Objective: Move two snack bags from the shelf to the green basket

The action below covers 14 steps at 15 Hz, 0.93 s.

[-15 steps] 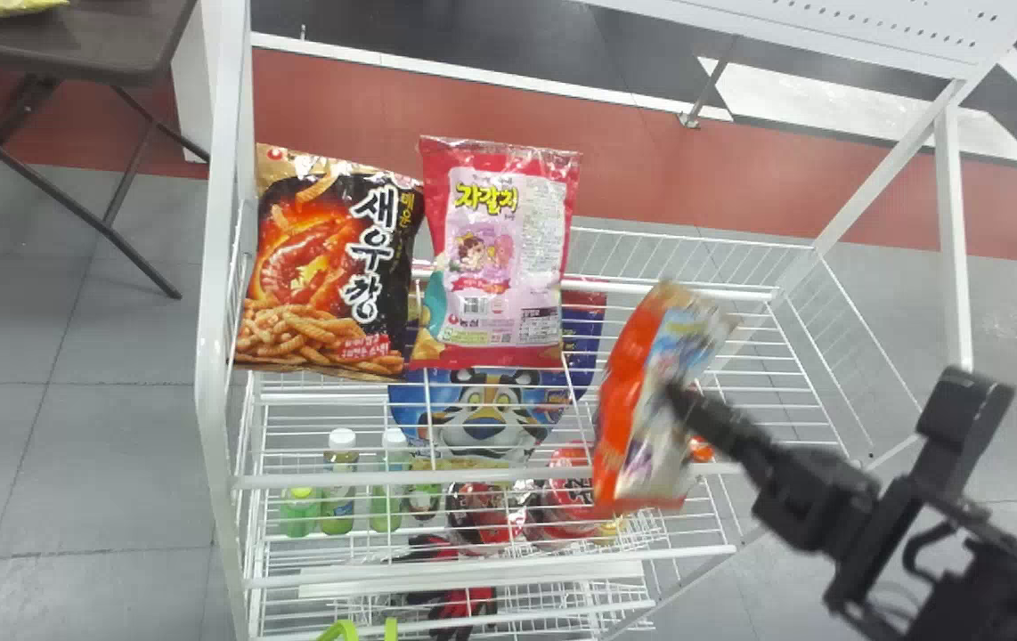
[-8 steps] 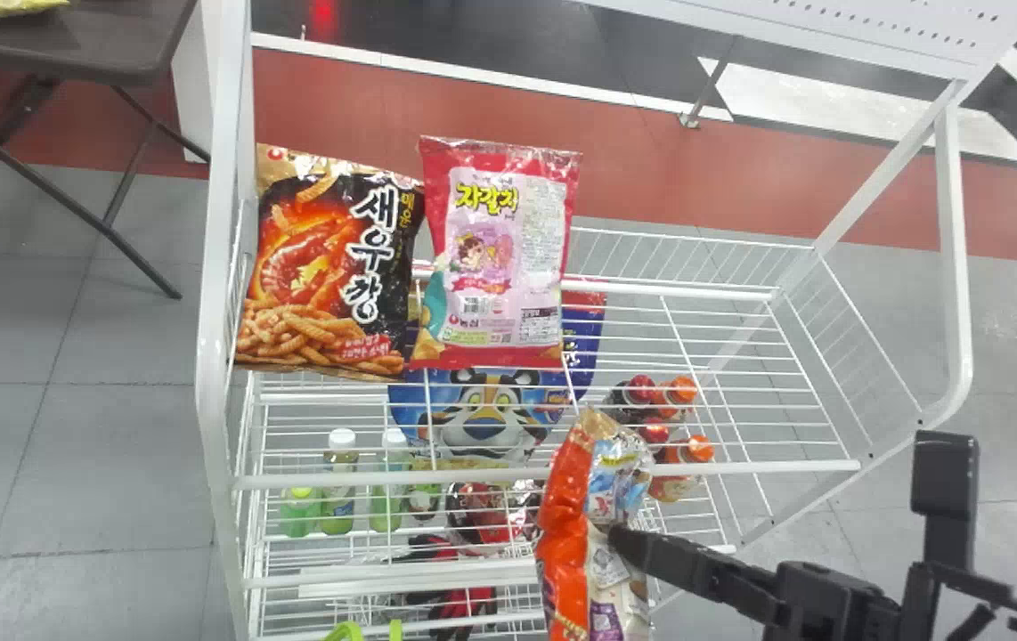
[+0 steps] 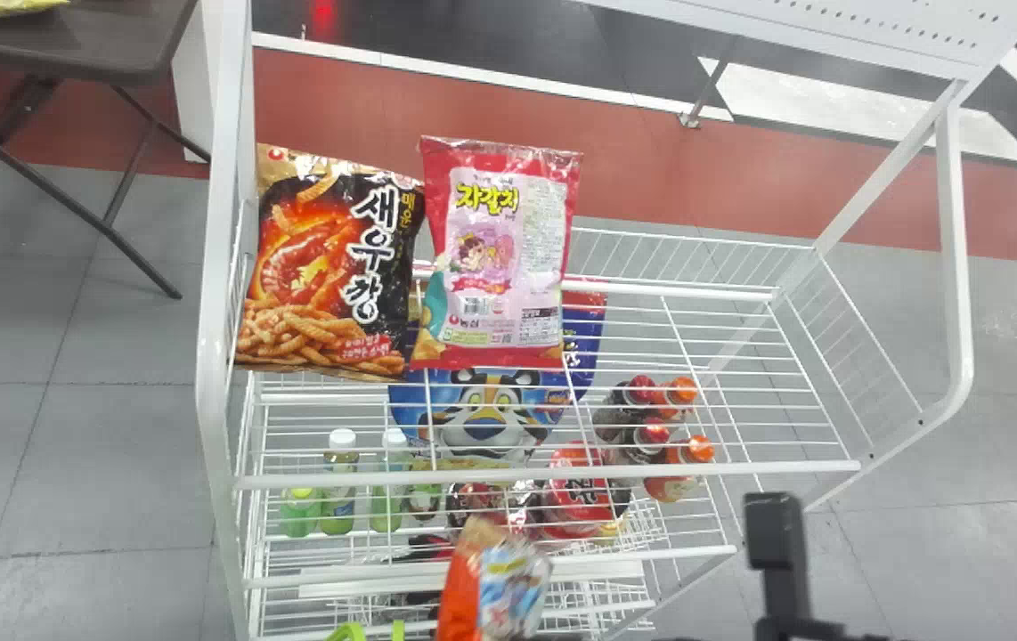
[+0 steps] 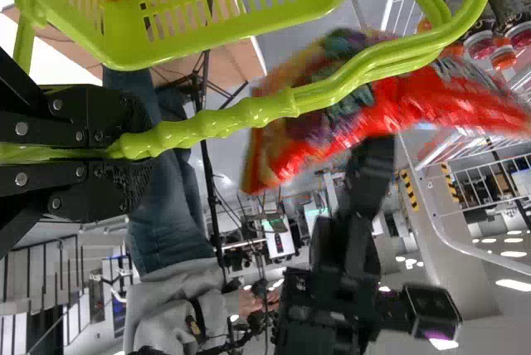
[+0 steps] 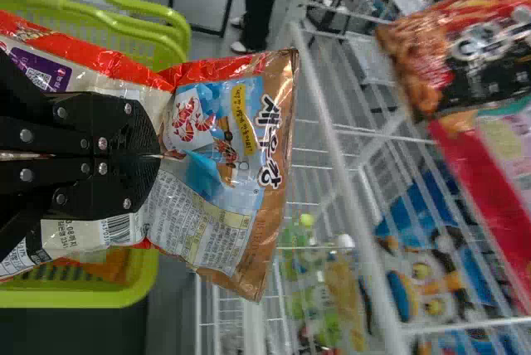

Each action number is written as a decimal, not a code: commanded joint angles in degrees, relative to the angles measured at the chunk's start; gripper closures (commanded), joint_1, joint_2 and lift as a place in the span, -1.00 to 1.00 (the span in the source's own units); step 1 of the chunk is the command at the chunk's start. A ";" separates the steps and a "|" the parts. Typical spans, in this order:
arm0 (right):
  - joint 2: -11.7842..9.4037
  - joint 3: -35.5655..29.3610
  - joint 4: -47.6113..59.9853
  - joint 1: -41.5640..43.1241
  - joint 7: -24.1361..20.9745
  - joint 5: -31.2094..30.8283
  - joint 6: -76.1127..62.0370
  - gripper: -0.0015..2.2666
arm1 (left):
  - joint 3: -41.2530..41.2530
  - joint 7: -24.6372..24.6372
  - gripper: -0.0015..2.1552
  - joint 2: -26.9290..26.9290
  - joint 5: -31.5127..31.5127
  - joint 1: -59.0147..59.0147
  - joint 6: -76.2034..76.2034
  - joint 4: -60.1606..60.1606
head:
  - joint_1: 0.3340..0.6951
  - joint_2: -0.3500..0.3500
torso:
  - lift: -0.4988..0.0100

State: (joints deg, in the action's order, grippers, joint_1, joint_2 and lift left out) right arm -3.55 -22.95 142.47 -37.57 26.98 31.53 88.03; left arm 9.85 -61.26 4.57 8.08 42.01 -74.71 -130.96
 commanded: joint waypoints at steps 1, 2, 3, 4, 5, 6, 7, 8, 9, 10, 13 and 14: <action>-1.37 5.98 -3.52 -0.14 -1.58 -1.39 2.05 0.98 | 0.00 -0.08 0.99 0.00 0.00 0.00 0.04 0.00 | 1.00 -1.00 | 0.90; -1.63 7.92 -5.10 -0.14 -1.93 -2.09 2.05 0.98 | 0.00 -0.08 0.99 0.00 0.00 0.00 0.21 -0.09 | 1.00 -1.00 | 0.90; -1.98 10.11 -7.12 -0.14 -2.63 -2.35 2.05 0.98 | 0.00 -0.08 0.99 0.00 0.00 0.00 0.21 -0.09 | 1.00 -1.00 | 0.90; -2.16 11.96 -9.23 0.12 -3.25 -2.35 2.05 0.98 | 0.00 -0.08 0.99 0.00 0.00 0.00 0.21 -0.09 | 1.00 -1.00 | 0.90; -2.25 13.72 -10.99 0.39 -3.77 -2.62 2.05 0.98 | 0.00 -0.08 0.99 0.00 0.00 0.00 0.04 0.00 | 1.00 -1.00 | 0.90; -2.25 15.48 -12.31 0.56 -4.57 -3.41 2.05 0.98 | 0.00 -0.08 0.99 0.00 0.00 0.00 0.21 0.00 | 1.00 -1.00 | 0.90; -2.25 17.15 -14.15 1.18 -5.01 -4.11 2.05 0.98 | 0.00 -0.08 0.99 -0.09 0.00 0.00 0.21 0.00 | 1.00 -1.00 | 0.90; -2.25 18.29 -16.44 1.97 -5.18 -4.64 2.05 0.98 | 0.00 -0.17 0.99 0.00 0.00 0.00 0.21 -0.09 | 1.00 -1.00 | 0.90; -2.25 19.34 -18.99 2.85 -5.27 -5.34 2.05 0.98 | 0.00 -0.26 0.99 0.09 0.00 0.00 0.39 -0.09 | 1.00 -1.00 | 0.90; -2.25 20.05 -20.22 3.20 -5.80 -6.31 2.05 0.98 | 0.00 -0.26 0.99 0.09 0.00 0.00 0.39 -0.09 | 1.00 -1.00 | 0.90; -2.33 18.20 -19.16 2.94 -7.11 -6.57 2.05 0.57 | 0.00 -0.26 0.99 0.09 0.00 0.00 0.56 0.00 | 1.00 -1.00 | 0.90; -2.33 16.88 -17.76 2.32 -7.73 -6.05 2.05 -0.37 | -0.09 -0.17 0.99 0.09 0.00 0.00 0.56 0.00 | 1.00 -1.00 | 0.90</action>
State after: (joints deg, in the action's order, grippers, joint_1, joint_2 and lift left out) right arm -5.88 -4.33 123.12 -34.63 19.63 24.98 88.03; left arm 9.79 -61.48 4.66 8.08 42.03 -74.21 -131.02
